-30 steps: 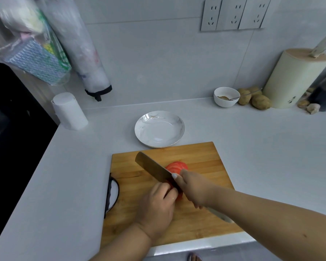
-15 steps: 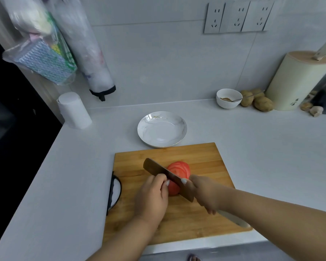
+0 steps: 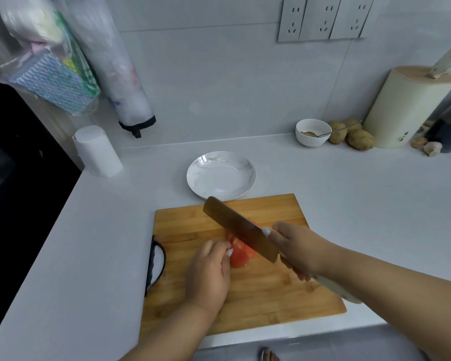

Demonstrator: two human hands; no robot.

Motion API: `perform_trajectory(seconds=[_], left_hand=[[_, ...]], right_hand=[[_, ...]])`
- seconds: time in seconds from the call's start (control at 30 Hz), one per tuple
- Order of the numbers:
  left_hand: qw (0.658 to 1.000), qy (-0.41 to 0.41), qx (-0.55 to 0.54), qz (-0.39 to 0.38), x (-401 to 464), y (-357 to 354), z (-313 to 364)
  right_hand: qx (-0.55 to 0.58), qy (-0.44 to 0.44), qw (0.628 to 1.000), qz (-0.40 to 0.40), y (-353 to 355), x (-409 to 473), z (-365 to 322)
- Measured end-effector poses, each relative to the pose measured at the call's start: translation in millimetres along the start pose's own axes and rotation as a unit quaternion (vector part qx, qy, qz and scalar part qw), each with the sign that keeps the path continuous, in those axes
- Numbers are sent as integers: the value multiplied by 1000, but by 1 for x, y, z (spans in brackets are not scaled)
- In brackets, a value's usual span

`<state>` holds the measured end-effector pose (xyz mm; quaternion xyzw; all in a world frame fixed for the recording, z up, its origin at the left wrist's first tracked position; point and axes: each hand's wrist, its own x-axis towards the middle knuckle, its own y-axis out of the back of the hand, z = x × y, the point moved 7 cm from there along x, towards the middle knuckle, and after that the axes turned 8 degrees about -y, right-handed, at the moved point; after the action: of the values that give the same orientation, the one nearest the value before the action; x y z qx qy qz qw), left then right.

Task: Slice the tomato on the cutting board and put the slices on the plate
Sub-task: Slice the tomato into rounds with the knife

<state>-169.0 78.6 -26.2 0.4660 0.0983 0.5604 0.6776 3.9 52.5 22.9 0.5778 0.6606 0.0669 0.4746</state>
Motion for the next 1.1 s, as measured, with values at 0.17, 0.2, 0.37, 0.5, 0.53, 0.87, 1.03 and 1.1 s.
perform_trajectory(seconds=[0.17,0.2,0.37,0.5,0.53,0.87,1.03,1.1], left_hand=[[1000,-20,3,13,1,-2,1],[1000,-22,2,13,2,-2,1],[1000,-29,4,7,4,-3,3],[999,-32,13,-2,7,-3,5],[999,-33,11,-3,8,-4,5],[999,-46,21,-18,10,-7,6],[998,-48,24,-18,9,-6,6],[999,-42,19,-18,9,-5,4]], right_hand=[[3,-3,1000,-16,2,-9,0],[4,-5,1000,-19,1,-10,1],[4,-10,1000,-22,3,-16,0],[-15,-18,999,-26,5,-18,-1],[-19,-20,999,-27,5,-19,0],[-37,-36,998,-42,4,-21,0],[-26,-48,997,-53,4,-18,1],[-18,-49,997,-57,1,-15,-1]])
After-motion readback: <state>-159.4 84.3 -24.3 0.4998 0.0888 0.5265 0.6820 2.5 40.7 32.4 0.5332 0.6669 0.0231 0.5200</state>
